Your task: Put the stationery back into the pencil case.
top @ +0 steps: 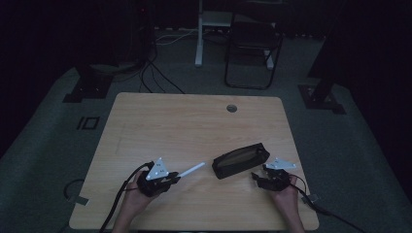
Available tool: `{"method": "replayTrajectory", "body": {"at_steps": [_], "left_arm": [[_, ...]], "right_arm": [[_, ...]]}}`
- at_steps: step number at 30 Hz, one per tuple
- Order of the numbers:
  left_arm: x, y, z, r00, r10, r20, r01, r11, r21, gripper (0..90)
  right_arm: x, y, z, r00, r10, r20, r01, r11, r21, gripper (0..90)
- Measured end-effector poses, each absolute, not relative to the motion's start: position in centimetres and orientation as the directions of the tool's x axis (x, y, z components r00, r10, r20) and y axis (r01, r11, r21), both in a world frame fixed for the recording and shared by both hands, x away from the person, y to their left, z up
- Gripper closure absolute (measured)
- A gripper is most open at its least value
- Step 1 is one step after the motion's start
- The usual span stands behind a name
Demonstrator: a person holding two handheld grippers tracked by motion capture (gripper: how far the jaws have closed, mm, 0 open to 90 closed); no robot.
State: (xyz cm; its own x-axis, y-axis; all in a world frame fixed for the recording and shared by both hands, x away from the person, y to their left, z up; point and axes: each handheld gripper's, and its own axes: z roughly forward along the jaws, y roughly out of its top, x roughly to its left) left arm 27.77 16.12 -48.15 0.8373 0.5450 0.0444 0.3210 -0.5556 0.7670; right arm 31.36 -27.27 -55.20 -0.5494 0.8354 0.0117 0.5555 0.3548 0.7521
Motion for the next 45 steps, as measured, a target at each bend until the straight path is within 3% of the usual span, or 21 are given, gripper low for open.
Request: {"method": "replayTrajectory", "body": {"at_steps": [45], "left_arm": [[27.8, 15.7, -45.4, 0.845, 0.528, 0.086, 0.253, -0.536, 0.805, 79.1]], "right_arm": [[31.4, -27.3, -55.2, -0.549, 0.835, 0.011, 0.556, 0.355, 0.752, 36.8]]}}
